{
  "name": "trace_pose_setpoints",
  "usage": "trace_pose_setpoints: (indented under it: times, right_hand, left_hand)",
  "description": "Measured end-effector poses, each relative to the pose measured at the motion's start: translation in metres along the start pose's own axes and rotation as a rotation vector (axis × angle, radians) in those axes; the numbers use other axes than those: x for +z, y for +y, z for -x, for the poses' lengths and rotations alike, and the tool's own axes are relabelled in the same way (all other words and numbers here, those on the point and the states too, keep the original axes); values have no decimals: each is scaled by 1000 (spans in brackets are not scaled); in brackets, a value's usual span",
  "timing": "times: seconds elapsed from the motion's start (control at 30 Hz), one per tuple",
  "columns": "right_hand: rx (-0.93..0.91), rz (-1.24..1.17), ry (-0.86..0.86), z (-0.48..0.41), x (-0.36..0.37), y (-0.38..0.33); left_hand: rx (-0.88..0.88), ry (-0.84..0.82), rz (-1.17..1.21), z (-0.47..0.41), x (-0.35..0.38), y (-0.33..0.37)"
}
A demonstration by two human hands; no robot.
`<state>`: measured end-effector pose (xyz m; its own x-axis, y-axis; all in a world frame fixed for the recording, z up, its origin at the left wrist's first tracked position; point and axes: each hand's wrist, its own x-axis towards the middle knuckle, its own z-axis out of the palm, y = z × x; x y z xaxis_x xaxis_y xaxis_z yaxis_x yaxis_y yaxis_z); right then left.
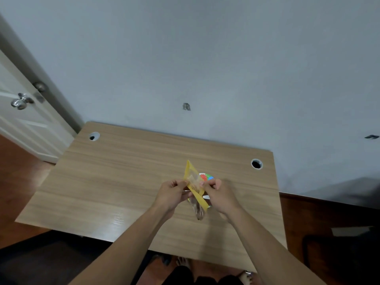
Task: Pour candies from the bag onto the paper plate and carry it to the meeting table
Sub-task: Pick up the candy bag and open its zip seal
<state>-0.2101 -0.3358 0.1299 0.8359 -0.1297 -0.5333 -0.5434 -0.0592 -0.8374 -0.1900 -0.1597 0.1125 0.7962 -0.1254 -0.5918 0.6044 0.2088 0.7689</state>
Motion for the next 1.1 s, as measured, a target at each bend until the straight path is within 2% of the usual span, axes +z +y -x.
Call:
trace_pose_setpoints:
  times: [0.07, 0.13, 0.23, 0.4, 0.47, 0.57, 0.77, 0.83, 0.87, 0.97, 1.1]
  right_hand:
    - [-27, 71, 108, -3, -4, 0]
    - [-97, 259, 152, -3, -8, -1]
    - [-140, 352, 103, -4, -14, -6]
    - [-220, 642, 177, -23, -38, -13]
    - [-265, 729, 188, -24, -41, -18]
    - [-360, 785, 176, -24, -37, -27]
    - [-488, 796, 120, -25, -34, -33]
    - [-503, 787, 102, -24, -34, -34]
    - [-504, 784, 94, -23, -35, -34]
    - [-518, 783, 22, -16, -36, -38]
    - [-524, 740, -33, -4, -39, -52]
  left_hand:
    - [-13, 43, 38, 0, -4, 6]
    - [-29, 23, -26, 3, -10, 12]
    - [10, 91, -298, 5, -21, 20]
    - [46, 210, -721, 6, -43, 48]
    - [-9, 165, -815, 10, -45, 58]
    - [-85, 60, -813, 11, -47, 64]
    - [-210, -314, -834, 8, -66, 61]
    - [-189, -314, -875, -2, -71, 50]
    - [-131, -284, -948, -7, -71, 43]
    - [221, -171, -1259, -23, -68, 16]
    - [682, -351, -1272, -31, -51, -4]
